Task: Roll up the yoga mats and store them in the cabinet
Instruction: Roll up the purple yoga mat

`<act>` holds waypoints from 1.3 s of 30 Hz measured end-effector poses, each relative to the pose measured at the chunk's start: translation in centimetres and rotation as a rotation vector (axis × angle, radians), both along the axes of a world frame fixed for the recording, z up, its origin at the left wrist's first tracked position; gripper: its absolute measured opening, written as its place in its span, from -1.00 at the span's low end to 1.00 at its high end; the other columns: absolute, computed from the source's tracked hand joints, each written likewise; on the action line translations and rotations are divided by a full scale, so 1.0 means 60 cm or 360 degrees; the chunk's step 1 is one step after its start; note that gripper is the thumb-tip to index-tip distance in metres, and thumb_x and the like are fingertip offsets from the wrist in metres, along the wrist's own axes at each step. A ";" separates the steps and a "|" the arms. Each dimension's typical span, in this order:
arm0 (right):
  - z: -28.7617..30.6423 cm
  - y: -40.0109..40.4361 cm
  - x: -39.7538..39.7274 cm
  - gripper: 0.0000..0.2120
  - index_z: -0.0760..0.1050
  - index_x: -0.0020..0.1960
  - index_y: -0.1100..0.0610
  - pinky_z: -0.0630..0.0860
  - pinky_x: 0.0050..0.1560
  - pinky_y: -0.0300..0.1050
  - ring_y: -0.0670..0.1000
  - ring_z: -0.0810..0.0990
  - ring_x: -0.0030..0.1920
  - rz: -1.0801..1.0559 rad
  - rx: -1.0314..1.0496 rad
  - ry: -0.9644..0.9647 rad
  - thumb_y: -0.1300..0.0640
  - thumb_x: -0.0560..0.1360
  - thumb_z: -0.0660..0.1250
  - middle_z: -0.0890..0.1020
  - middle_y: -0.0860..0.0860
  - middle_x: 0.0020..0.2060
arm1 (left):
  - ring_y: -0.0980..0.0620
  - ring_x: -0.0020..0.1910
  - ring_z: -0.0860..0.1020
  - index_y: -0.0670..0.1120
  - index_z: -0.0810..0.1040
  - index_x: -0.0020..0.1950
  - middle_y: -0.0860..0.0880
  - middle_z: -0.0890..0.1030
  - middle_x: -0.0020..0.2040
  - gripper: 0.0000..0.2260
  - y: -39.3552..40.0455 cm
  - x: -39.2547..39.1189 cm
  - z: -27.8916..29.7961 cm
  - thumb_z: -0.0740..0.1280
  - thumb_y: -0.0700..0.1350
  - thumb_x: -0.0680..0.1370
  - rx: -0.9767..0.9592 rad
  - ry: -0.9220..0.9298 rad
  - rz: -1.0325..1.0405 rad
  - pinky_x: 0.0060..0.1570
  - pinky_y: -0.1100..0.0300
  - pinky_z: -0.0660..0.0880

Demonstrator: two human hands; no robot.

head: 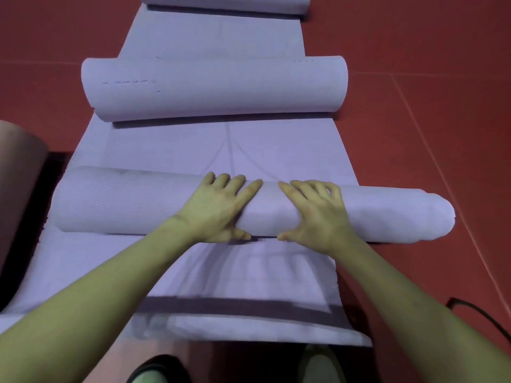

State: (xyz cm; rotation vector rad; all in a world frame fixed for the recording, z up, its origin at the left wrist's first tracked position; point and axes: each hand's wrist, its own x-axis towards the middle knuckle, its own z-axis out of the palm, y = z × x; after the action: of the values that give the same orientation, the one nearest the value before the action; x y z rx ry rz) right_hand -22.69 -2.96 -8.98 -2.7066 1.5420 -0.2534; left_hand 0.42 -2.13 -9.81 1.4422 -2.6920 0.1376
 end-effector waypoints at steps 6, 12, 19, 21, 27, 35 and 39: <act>0.013 0.057 -0.017 -0.01 0.50 0.28 0.12 0.44 0.05 0.17 0.14 0.58 0.03 0.0014 0.0101 -0.0036 -0.25 -0.07 0.59 0.61 0.04 0.11 | -0.20 -0.22 0.53 -0.14 0.28 0.37 -0.18 0.57 0.03 -0.13 0.051 -0.009 0.013 0.20 0.46 0.29 0.0054 -0.0058 -0.0087 -0.21 -0.03 0.48; 0.013 0.093 -0.024 0.00 0.28 0.46 0.01 0.20 0.23 0.01 0.08 0.42 0.22 0.0072 0.0454 0.0062 -0.33 0.13 0.50 0.47 -0.07 0.29 | -0.18 -0.28 0.54 -0.14 0.36 0.37 -0.15 0.59 -0.02 -0.13 0.087 -0.006 -0.002 0.18 0.48 0.30 0.0173 -0.0081 -0.0191 -0.26 -0.02 0.52; -0.008 0.074 -0.024 -0.02 0.05 0.53 -0.08 0.03 0.32 -0.08 -0.03 0.22 0.37 0.0078 0.0701 0.0240 -0.37 0.26 0.38 0.25 -0.15 0.43 | -0.14 0.02 0.54 -0.05 0.22 0.50 -0.07 0.50 0.23 -0.04 0.078 -0.005 -0.034 0.07 0.54 0.27 0.0430 -0.0080 -0.0094 0.02 -0.01 0.47; -0.012 0.075 -0.029 -0.11 0.22 0.48 -0.01 0.08 0.29 -0.05 0.03 0.36 0.32 0.0197 0.0441 0.0214 -0.36 0.27 0.36 0.37 -0.06 0.38 | -0.13 0.08 0.52 -0.06 0.19 0.52 -0.07 0.47 0.28 -0.03 0.063 -0.002 -0.031 0.03 0.54 0.29 0.0427 -0.0100 -0.0124 0.05 0.00 0.46; -0.035 0.081 -0.037 -0.38 0.43 0.36 -0.03 0.23 0.21 0.03 0.07 0.46 0.22 0.0178 0.0199 0.0023 -0.28 0.39 0.15 0.52 0.05 0.28 | -0.13 -0.06 0.57 -0.10 0.37 0.44 -0.08 0.56 0.15 -0.22 0.043 0.014 -0.035 0.04 0.43 0.45 0.0214 0.0077 -0.0253 -0.11 0.05 0.52; -0.025 0.046 -0.013 -0.43 0.41 0.37 -0.11 0.19 0.34 0.19 0.12 0.42 0.32 -0.0240 0.0348 -0.0068 -0.26 0.46 -0.04 0.47 0.07 0.33 | -0.29 0.20 0.49 -0.16 0.50 0.33 -0.21 0.52 0.28 -0.54 0.110 -0.053 -0.037 0.11 0.08 0.56 -0.0077 0.0253 0.0453 0.23 -0.13 0.32; -0.021 0.045 -0.001 -0.47 0.51 0.30 0.00 0.28 0.29 0.16 0.15 0.49 0.24 -0.0256 0.0263 -0.0144 -0.18 0.48 0.03 0.53 0.11 0.26 | -0.29 0.28 0.45 -0.15 0.48 0.37 -0.19 0.49 0.34 -0.50 0.098 -0.069 -0.034 0.07 0.09 0.56 0.0074 0.0213 0.0601 0.29 -0.17 0.24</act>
State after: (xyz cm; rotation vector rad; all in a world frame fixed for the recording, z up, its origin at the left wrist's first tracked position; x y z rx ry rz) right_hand -22.73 -0.24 -10.27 -2.4177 1.6761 -0.2357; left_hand -3.72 3.76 -11.83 1.8858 -2.3080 0.0012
